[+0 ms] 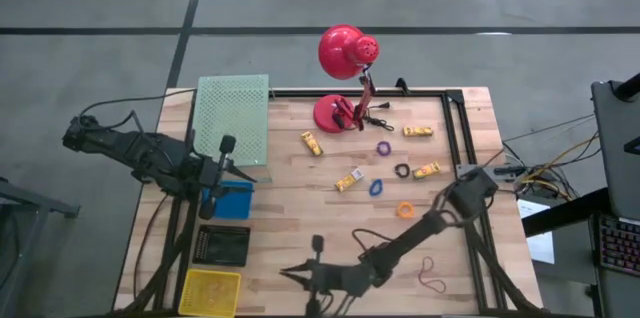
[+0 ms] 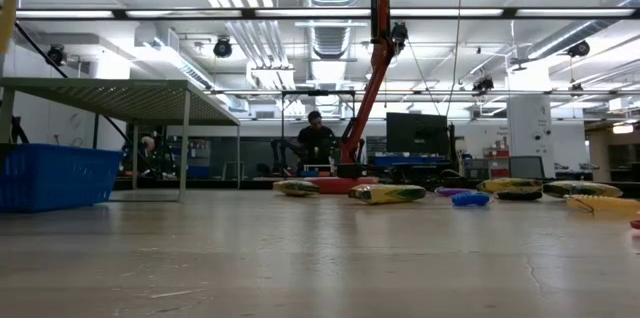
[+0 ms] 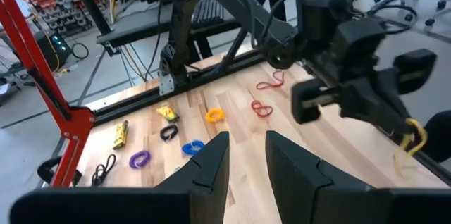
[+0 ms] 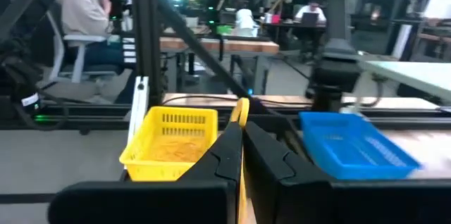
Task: Pick & Place Office Desk Supplies
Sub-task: Put the yellow rubber band into the yellow bin
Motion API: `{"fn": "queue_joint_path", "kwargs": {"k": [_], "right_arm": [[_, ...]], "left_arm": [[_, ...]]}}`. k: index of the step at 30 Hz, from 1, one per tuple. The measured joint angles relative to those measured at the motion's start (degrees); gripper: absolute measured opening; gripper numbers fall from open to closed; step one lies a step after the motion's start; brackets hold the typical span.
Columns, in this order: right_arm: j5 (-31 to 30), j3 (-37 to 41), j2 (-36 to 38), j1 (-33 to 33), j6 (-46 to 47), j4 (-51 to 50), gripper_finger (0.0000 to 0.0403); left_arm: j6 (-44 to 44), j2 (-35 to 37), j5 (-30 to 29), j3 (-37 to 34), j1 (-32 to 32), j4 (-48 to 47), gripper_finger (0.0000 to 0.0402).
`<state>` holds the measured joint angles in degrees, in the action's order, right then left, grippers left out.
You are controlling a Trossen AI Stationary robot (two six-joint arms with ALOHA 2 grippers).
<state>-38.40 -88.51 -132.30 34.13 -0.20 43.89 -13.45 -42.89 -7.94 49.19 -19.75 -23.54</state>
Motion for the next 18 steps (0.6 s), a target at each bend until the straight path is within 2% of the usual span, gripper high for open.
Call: {"fn": "queue_joint_path", "kwargs": {"k": [7, 18], "right_arm": [[1.4, -11.7, -8.6, -2.1, -4.1, 0.0, 0.0008], [1.4, -20.9, -17.4, -3.8, -1.3, -1.7, 0.0008]], "left_arm": [[0.0, -0.5, 0.0, 0.0, 0.0, -0.9, 0.0097], [0.0, -0.5, 0.0, 0.0, 0.0, -1.3, 0.0097]]}}
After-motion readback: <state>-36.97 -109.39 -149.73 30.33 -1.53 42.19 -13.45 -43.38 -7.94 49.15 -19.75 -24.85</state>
